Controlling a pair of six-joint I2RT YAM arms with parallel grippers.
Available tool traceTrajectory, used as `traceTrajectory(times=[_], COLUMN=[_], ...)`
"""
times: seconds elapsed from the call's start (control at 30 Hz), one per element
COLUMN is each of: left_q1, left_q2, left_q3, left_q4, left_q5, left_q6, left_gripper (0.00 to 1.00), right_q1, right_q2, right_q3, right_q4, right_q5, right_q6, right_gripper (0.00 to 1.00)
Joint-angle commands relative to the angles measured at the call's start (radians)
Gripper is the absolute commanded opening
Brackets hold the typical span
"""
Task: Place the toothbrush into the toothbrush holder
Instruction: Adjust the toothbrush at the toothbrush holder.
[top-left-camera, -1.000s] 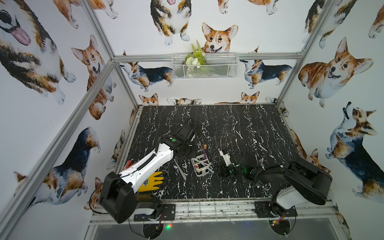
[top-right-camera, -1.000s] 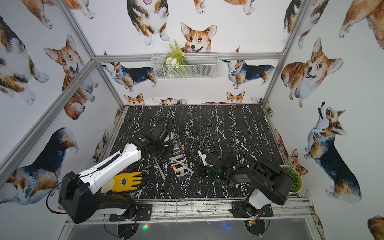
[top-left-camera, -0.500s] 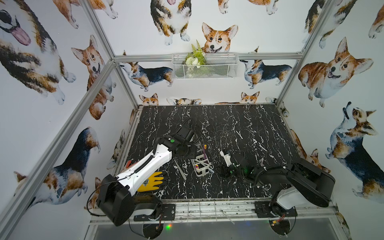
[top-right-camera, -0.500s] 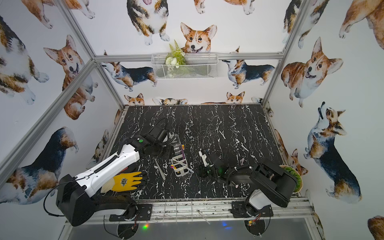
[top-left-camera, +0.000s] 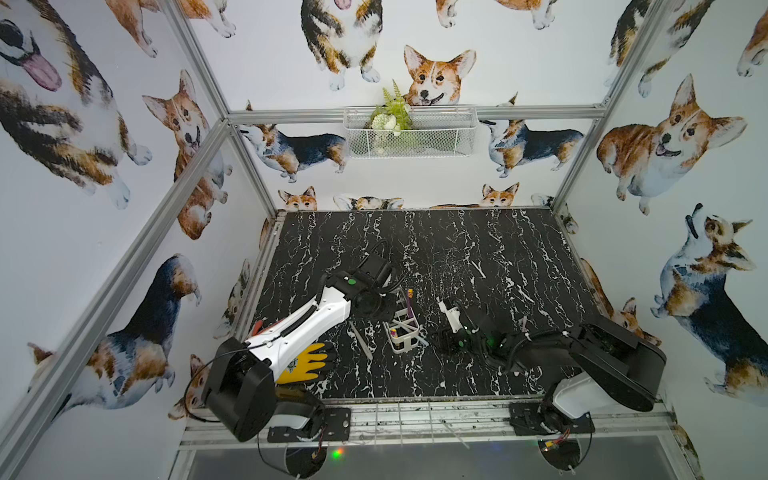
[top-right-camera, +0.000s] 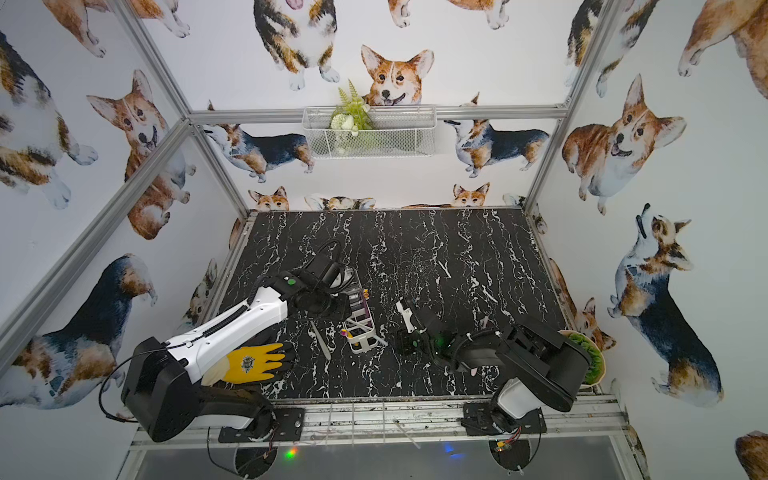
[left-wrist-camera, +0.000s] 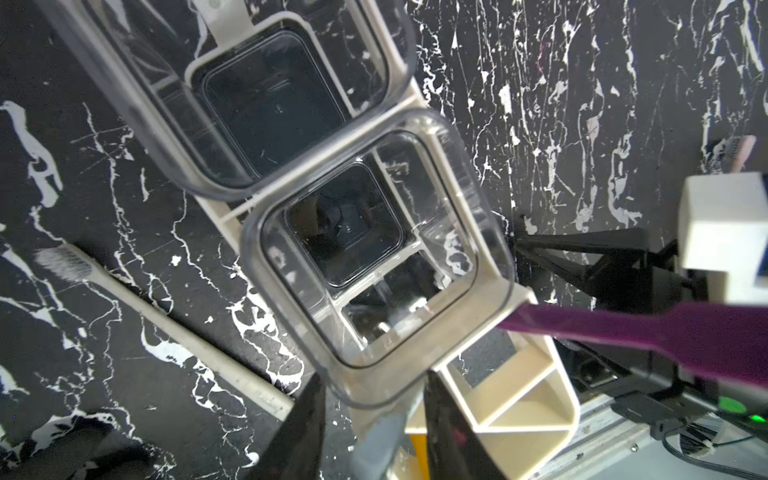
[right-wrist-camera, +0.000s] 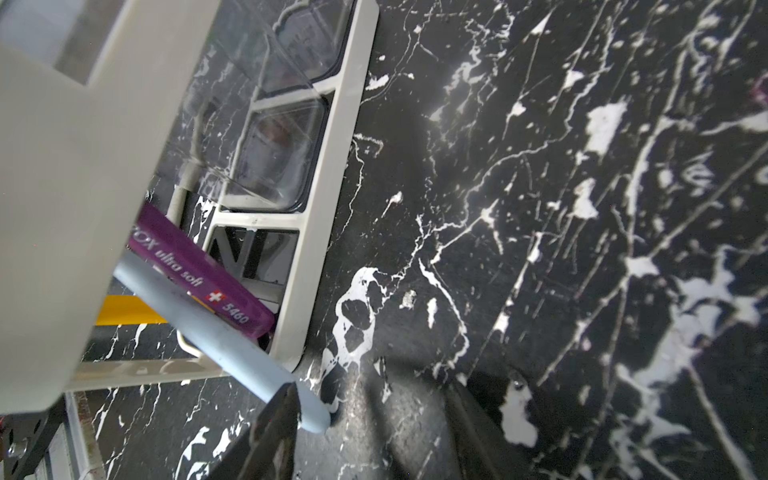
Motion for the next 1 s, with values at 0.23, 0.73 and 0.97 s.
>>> traceTrajectory(times=[0.23, 0.73, 0.97], left_q1=[0.003, 0.003, -0.003], left_q2=[-0.014, -0.061, -0.068], left_q3=[0.008, 0.046, 0.1], left_q4=[0.015, 0.011, 0.005], left_q5=[-0.02, -0.061, -0.1], left_q6=[-0.02, -0.026, -0.001], left_gripper=[0.18, 0.15, 0.11], right_q1=[0.001, 0.001, 0.001], right_q2=[0.004, -0.029, -0.044], right_q3=[0.002, -0.012, -0.012], right_q4=[-0.054, -0.068, -0.085], right_q5=[-0.001, 0.013, 0.019], right_q6=[0.006, 0.003, -0.002], right_gripper=[0.59, 0.59, 0.6])
